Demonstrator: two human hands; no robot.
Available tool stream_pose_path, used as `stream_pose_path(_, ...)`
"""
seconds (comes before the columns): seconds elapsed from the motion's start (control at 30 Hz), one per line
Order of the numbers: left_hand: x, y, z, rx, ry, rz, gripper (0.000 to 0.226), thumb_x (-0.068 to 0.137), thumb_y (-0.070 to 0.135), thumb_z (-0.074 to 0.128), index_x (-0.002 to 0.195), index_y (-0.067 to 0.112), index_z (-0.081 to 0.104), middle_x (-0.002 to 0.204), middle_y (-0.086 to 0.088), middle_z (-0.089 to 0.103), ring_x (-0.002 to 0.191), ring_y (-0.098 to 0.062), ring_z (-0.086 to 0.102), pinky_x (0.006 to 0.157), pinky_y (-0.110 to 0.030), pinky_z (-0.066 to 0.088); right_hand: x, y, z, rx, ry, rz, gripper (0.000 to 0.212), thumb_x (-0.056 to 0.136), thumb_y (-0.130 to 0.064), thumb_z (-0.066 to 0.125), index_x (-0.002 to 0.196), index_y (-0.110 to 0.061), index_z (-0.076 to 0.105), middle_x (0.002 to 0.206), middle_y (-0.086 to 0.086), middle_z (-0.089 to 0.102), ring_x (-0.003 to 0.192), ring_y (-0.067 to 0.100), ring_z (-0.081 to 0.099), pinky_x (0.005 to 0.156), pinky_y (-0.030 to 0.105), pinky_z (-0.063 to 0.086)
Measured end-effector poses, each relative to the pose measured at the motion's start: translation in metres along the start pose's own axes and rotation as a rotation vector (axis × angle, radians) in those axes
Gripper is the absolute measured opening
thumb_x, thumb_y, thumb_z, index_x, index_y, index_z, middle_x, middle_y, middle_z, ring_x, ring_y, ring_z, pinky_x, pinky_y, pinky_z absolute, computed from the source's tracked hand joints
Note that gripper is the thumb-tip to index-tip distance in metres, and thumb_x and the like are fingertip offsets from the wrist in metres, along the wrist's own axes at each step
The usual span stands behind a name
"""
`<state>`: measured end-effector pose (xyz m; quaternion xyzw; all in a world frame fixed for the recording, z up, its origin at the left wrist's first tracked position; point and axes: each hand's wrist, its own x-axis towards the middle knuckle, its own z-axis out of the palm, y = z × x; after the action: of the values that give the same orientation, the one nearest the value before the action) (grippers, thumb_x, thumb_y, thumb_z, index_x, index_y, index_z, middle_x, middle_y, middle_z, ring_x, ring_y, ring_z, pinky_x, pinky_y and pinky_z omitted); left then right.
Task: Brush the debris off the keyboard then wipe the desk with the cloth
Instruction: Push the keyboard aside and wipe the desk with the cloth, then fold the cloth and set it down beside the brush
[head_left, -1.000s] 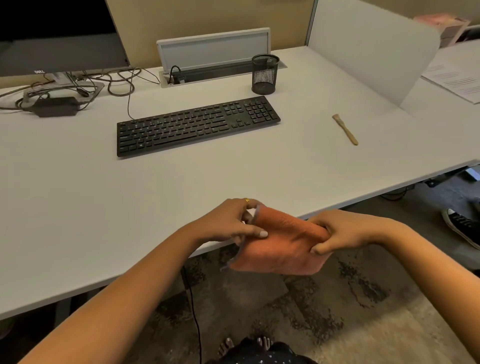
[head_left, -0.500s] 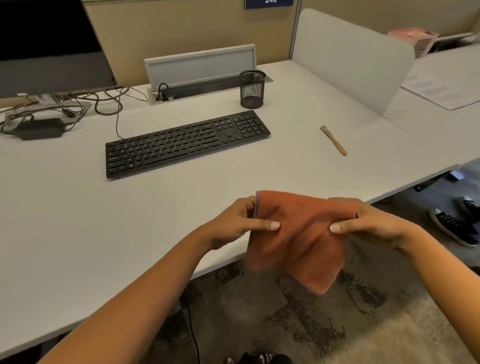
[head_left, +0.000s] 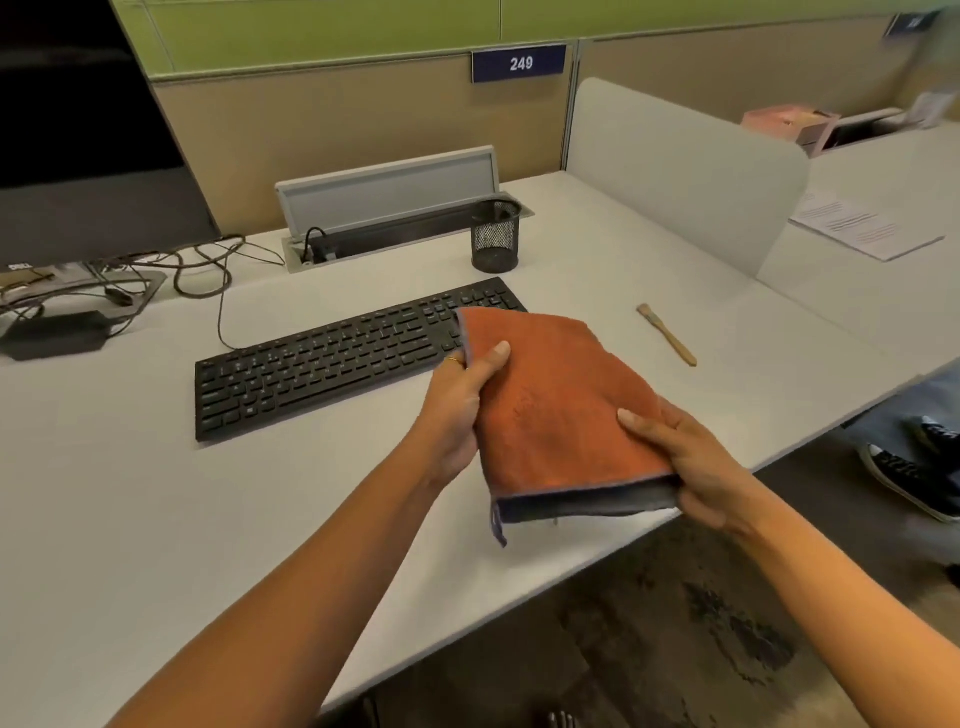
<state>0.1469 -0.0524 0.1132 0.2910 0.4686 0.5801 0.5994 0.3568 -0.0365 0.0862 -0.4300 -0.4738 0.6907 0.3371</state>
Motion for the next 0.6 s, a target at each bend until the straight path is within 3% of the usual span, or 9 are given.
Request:
stream_pose_path(0.07, 0.019, 0.009, -0.001, 0.104, -0.049, -0.065, 0.033, 0.092, 0.023, 0.059, 0.123, 0.013, 0.057, 0.111, -0.005, 0.067, 0.099, -0.019, 0.065, 0.075, -0.032, 0.055, 0.023, -0.019, -0.003, -0.010, 0.064, -0.032, 0.031, 0.086, -0.027, 0.059, 0.117, -0.030, 0.054, 0.106, -0.006, 0.067, 0.089, 0.013, 0.067, 0.068, 0.024, 0.056)
stream_pose_path(0.13, 0.040, 0.017, 0.002, 0.238, -0.096, -0.141, 0.034, 0.089, 0.022, 0.063, 0.122, 0.016, 0.057, 0.116, -0.003, 0.065, 0.107, -0.022, 0.061, 0.083, -0.040, 0.052, 0.050, -0.036, -0.013, -0.007, 0.081, -0.064, 0.028, 0.089, -0.021, 0.058, 0.116, -0.032, 0.056, 0.117, -0.007, 0.064, 0.098, 0.013, 0.064, 0.075, 0.027, 0.056)
stream_pose_path(0.23, 0.076, 0.025, 0.013, 0.276, -0.101, -0.162, 0.020, 0.088, 0.008, 0.063, 0.106, 0.017, 0.060, 0.103, -0.001, 0.066, 0.095, -0.018, 0.062, 0.084, -0.039, 0.053, 0.094, -0.057, -0.029, -0.074, 0.095, -0.079, 0.038, 0.089, -0.021, 0.060, 0.125, -0.027, 0.055, 0.132, 0.002, 0.055, 0.108, 0.019, 0.061, 0.078, 0.028, 0.055)
stream_pose_path(0.33, 0.119, 0.033, 0.028, 0.281, -0.052, -0.105, 0.034, 0.088, 0.000, 0.061, 0.119, 0.011, 0.054, 0.100, -0.003, 0.064, 0.088, -0.018, 0.062, 0.076, -0.034, 0.055, 0.135, -0.081, -0.048, -0.139, 0.074, -0.082, 0.039, 0.092, -0.017, 0.056, 0.131, -0.020, 0.051, 0.118, 0.004, 0.064, 0.095, 0.018, 0.064, 0.070, 0.024, 0.055)
stream_pose_path(0.5, 0.201, 0.038, 0.057, 0.268, 0.043, -0.076, 0.050, 0.085, -0.005, 0.062, 0.131, 0.010, 0.046, 0.123, -0.009, 0.059, 0.111, -0.027, 0.056, 0.092, -0.044, 0.050, 0.209, -0.122, -0.089, -0.270, 0.105, -0.077, 0.037, 0.090, -0.019, 0.058, 0.127, -0.017, 0.053, 0.109, 0.005, 0.065, 0.089, 0.018, 0.063, 0.069, 0.025, 0.051)
stream_pose_path(0.6, 0.251, 0.031, 0.074, 0.249, 0.091, -0.078, 0.056, 0.085, -0.008, 0.061, 0.134, 0.010, 0.043, 0.127, -0.009, 0.057, 0.107, -0.025, 0.056, 0.087, -0.042, 0.049, 0.254, -0.138, -0.117, -0.315, 0.164, -0.095, 0.038, 0.088, -0.015, 0.061, 0.126, -0.014, 0.055, 0.104, 0.004, 0.064, 0.086, 0.016, 0.062, 0.067, 0.023, 0.050)
